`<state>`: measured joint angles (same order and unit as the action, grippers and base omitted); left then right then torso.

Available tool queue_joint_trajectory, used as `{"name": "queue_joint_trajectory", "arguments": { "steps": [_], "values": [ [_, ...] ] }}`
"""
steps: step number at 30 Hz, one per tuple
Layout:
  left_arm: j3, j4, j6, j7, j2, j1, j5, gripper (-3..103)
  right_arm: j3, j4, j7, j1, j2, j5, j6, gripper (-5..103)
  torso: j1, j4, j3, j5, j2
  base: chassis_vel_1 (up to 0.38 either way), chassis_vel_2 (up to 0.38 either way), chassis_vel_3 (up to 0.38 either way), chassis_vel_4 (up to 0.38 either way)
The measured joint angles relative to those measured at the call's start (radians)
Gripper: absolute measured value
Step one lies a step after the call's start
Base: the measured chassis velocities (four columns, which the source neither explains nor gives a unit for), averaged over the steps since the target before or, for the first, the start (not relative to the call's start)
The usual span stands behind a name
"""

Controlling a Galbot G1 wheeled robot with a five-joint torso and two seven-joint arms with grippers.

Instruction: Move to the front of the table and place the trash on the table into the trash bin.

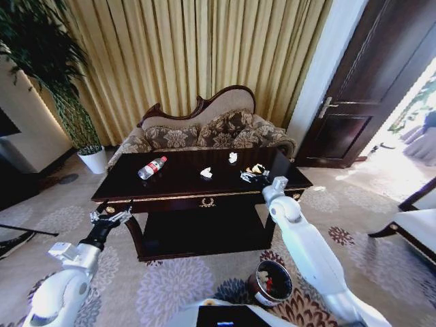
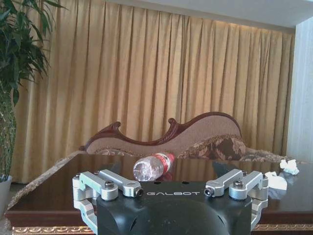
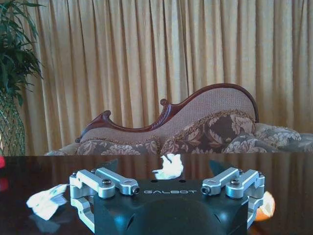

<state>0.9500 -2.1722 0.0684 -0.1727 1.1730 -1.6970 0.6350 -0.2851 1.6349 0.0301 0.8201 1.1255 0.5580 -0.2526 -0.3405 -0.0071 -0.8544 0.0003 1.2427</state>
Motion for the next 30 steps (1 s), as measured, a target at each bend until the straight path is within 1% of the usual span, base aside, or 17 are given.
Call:
{"name": "queue_joint_trajectory", "arguments": {
  "steps": [2, 6, 9, 15, 23, 30],
  "values": [
    [0.003, -0.012, 0.001, 0.0, 0.007, -0.006, -0.001, 100, 0.011, -0.066, -0.017, -0.041, -0.004, -0.002, 0.014, 100, 0.0, 0.0001, 0.0, -0.0001, 0.0, 0.0, 0.0, 0.0, 0.0],
    [0.003, -0.016, 0.002, 0.0, 0.011, -0.007, -0.003, 100, 0.014, -0.109, -0.026, -0.06, -0.007, -0.004, 0.024, 100, 0.0, 0.0001, 0.0, 0.0, 0.0, 0.0, 0.0, 0.0, 0.0],
    [-0.001, -0.018, 0.003, 0.001, 0.02, -0.008, -0.011, 100, 0.022, -0.198, -0.045, -0.091, -0.018, -0.007, 0.047, 100, 0.0, -0.0001, 0.0, 0.0, 0.0, 0.0, 0.0, 0.0, 0.0],
    [-0.006, -0.02, 0.004, 0.001, 0.029, -0.009, -0.019, 100, 0.02, -0.292, -0.062, -0.134, -0.022, -0.007, 0.068, 100, 0.0, 0.0001, 0.0, 0.0, 0.0, 0.0, 0.0, 0.0, 0.0],
    [0.006, -0.034, 0.004, -0.001, 0.034, -0.021, -0.018, 100, 0.024, -0.358, -0.075, -0.187, -0.029, -0.007, 0.08, 100, 0.0, 0.0003, 0.0, -0.0001, 0.0, 0.0, 0.0, 0.0, 0.0],
    [0.011, -0.04, 0.002, -0.001, 0.036, -0.024, -0.016, 100, 0.031, -0.369, -0.077, -0.179, -0.032, -0.013, 0.081, 100, 0.0, 0.0001, 0.0, -0.0002, 0.0, 0.0, 0.0, 0.0, 0.0]
  ]
}}
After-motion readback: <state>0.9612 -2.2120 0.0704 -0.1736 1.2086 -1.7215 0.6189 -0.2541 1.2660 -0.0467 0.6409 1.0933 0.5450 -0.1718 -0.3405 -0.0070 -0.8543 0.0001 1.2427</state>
